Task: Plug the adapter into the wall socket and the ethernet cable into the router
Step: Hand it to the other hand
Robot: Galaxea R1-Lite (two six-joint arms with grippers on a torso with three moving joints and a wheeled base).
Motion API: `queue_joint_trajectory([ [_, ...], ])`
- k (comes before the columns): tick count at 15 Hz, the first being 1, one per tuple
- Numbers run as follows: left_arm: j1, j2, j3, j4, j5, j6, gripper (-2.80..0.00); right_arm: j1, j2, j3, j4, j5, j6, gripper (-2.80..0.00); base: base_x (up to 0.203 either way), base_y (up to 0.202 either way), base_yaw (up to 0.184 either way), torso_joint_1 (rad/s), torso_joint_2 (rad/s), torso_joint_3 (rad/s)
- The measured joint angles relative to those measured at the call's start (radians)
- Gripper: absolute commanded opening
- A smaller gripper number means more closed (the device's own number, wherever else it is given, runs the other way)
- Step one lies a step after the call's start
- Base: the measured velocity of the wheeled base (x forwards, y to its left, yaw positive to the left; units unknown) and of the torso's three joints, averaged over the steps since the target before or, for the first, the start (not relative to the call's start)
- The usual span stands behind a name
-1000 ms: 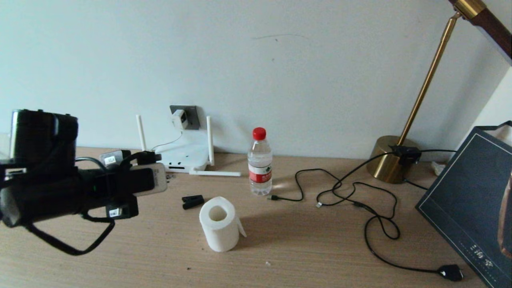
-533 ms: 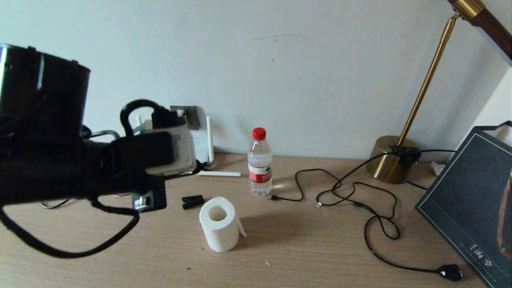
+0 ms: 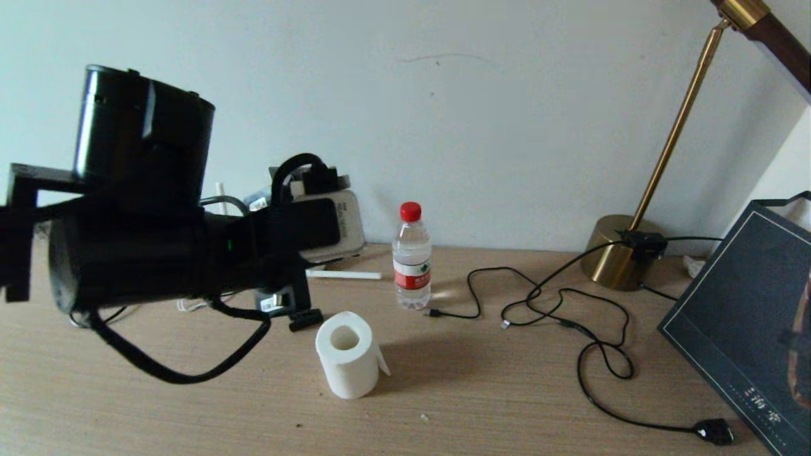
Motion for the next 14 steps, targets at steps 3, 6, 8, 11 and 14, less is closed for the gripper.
queue_joint_trajectory([
  [3, -0.020, 0.006, 0.018, -0.057, 0.001, 0.000, -2.80, 0.106, 0.274, -0.068, -0.167, 0.101, 0.023, 0.00, 0.000, 0.000, 0.000, 0.000, 0.00, 0.000],
  [6, -0.037, 0.013, 0.022, -0.076, 0.001, 0.001, -2.80, 0.282, 0.477, -0.161, -0.263, 0.123, 0.031, 0.00, 0.000, 0.000, 0.000, 0.000, 0.00, 0.000],
  [8, -0.040, 0.016, 0.014, -0.100, 0.001, 0.001, -2.80, 0.375, 0.592, -0.225, -0.325, 0.124, 0.054, 0.00, 0.000, 0.000, 0.000, 0.000, 0.00, 0.000],
  [11, -0.052, 0.020, 0.012, -0.119, 0.001, 0.001, -2.80, 0.466, 0.735, -0.300, -0.481, 0.117, 0.136, 0.00, 0.000, 0.000, 0.000, 0.000, 0.00, 0.000],
  [14, -0.074, 0.026, 0.013, -0.118, -0.002, 0.001, -2.80, 0.543, 0.843, -0.312, -0.655, 0.052, 0.149, 0.00, 0.000, 0.000, 0.000, 0.000, 0.00, 0.000],
])
